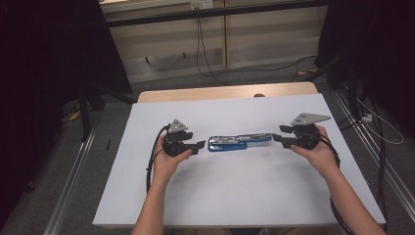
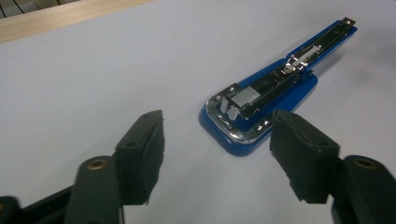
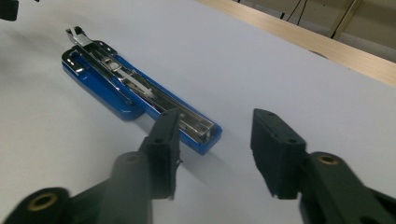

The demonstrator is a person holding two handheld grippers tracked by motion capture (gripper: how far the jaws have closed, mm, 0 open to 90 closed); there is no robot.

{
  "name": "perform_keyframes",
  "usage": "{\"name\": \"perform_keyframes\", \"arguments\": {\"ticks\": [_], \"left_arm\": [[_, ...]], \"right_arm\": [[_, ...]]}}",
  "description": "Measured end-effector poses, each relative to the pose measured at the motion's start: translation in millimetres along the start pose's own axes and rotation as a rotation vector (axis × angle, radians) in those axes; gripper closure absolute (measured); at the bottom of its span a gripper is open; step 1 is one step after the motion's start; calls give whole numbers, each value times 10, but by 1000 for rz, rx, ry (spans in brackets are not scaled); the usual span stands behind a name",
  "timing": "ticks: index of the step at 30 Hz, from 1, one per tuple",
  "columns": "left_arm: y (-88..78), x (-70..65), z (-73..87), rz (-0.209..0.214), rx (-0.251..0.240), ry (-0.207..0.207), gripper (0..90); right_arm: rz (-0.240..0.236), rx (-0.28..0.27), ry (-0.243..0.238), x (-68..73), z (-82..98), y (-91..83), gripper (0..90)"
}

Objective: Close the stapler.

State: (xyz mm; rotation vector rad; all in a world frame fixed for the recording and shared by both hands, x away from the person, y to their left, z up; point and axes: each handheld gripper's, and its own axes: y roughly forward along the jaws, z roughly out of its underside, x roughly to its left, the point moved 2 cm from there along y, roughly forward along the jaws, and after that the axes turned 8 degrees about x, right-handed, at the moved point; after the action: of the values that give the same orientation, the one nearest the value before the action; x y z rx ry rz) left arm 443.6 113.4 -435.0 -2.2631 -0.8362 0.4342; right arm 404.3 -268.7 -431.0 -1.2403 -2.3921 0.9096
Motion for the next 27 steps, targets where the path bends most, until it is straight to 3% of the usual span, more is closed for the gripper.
{"name": "perform_keyframes", "arguments": {"ticks": [5,13,18,27], "left_arm": [[78,-31,35,25,9,-5,637],[161,-61,83,58,23,-5,854],[224,-78,117,66,38,3,900],[313,-112,127,62,54,31,900]], "right_arm": [[23,40,31,-41,67,43,786],[28,99,38,-68,166,150,894],[34,144,12,-33,192,241,900],[24,165,9,-23,214,328,900]]}}
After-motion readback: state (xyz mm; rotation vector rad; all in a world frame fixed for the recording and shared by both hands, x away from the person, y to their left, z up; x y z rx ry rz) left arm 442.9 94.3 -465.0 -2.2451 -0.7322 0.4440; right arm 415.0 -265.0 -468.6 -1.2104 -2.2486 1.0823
